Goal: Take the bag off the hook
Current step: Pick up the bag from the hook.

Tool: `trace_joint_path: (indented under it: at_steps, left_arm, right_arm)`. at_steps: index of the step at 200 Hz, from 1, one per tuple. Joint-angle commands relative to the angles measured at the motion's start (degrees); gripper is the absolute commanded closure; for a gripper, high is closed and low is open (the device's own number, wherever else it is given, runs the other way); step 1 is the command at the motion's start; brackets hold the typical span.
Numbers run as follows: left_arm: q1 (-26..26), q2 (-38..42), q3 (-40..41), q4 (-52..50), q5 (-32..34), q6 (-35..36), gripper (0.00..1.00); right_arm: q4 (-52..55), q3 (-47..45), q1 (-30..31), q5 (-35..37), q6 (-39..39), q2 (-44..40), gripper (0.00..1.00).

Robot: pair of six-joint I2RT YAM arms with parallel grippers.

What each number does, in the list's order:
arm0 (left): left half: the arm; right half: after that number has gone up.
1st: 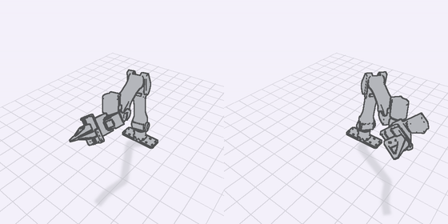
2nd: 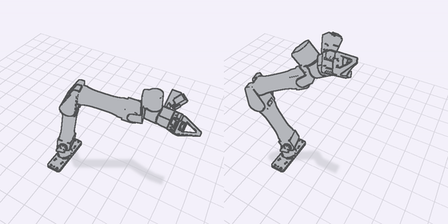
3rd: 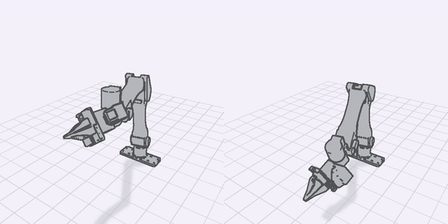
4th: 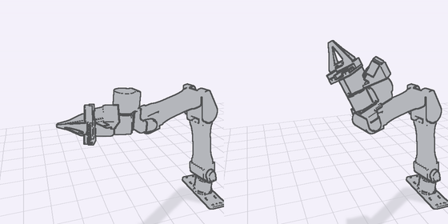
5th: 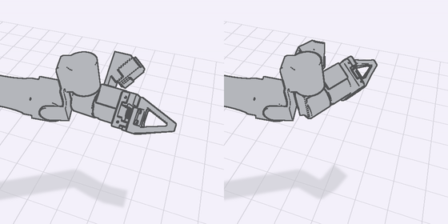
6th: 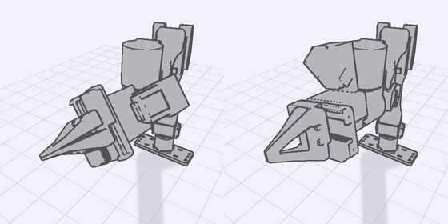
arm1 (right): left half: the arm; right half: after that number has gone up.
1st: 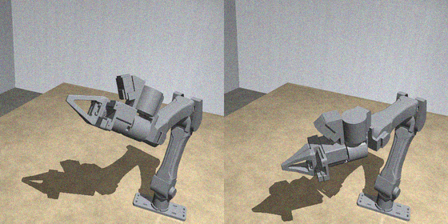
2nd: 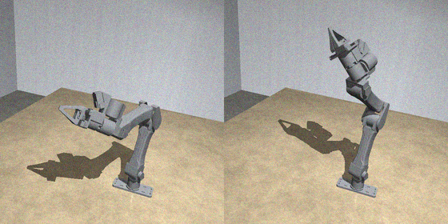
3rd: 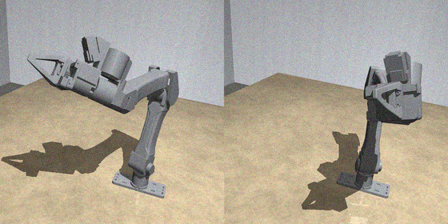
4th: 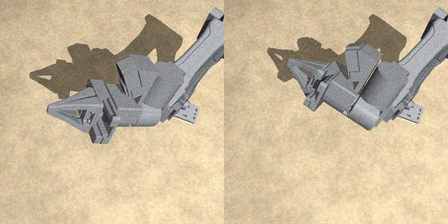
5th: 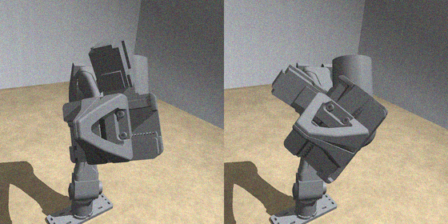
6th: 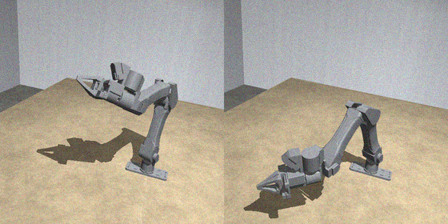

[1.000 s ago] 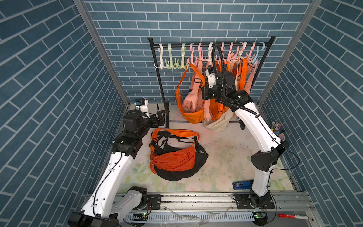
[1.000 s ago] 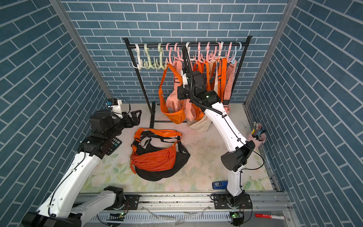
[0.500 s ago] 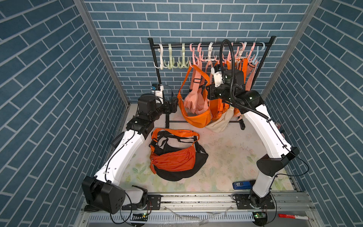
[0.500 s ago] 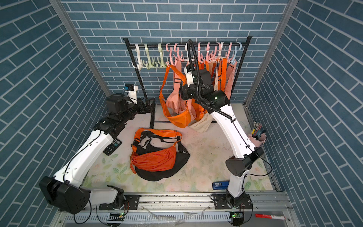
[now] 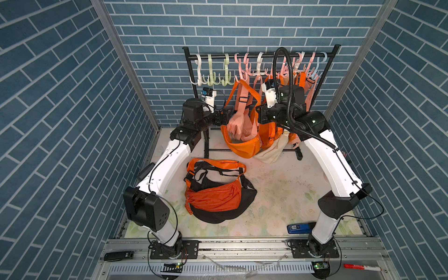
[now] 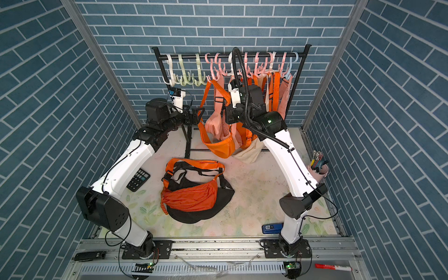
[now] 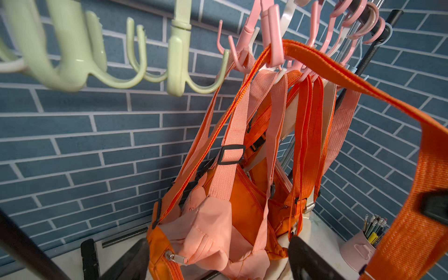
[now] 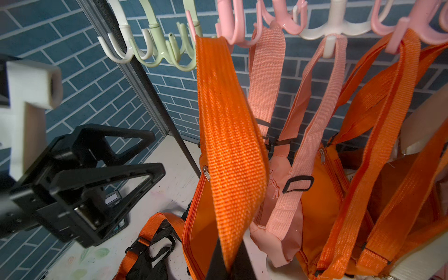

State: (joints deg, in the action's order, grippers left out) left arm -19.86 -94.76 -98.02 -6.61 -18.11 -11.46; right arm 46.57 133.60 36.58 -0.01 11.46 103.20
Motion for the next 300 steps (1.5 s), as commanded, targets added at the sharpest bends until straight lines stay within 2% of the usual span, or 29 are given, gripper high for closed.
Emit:
trace_joint_path:
  at_steps: [1, 60, 121, 134, 150, 180, 243, 300]
  left_arm:
    - [-0.42, -2.67, -3.64, -0.75, -1.47, 2.17, 0.11]
    - [-0.39, -10.78, -12.07, -1.56, -0.37, 4.43, 0.12]
    - [-0.47, -17.75, -19.34, -1.02, -0.31, 3.92, 0.26]
    - [-0.47, -18.72, -20.55, -0.79, -1.12, 3.41, 0.37]
    - [-0.66, -19.22, -21.50, -0.30, -2.08, 3.09, 0.61]
    - [-1.56, -18.49, -21.54, -0.37, -2.69, 4.05, 1.00]
    - [-2.24, -14.20, -19.66, -1.25, -0.50, 5.08, 1.00]
    - [-2.21, -10.74, -20.35, -3.16, 2.52, 6.96, 1.00]
  right_arm:
    - [1.07, 1.76, -0.03, -1.70, -2.27, -2.02, 1.00]
    - [-0.02, -1.09, -0.07, -4.33, -2.98, -2.92, 1.00]
    - [-4.71, -9.48, -0.02, -4.65, -3.55, -6.95, 1.00]
    - [-5.08, -10.17, -0.02, -4.65, -3.73, -7.30, 1.00]
    - [-5.26, -10.63, -0.09, -4.62, -3.82, -7.39, 1.00]
    - [-5.35, -10.75, -0.19, -4.31, -4.01, -6.96, 1.00]
    - [-3.35, -6.72, -1.40, -4.49, -3.08, -4.00, 1.00]
    - [1.16, 6.17, -3.59, -7.64, -0.92, 3.66, 1.00]
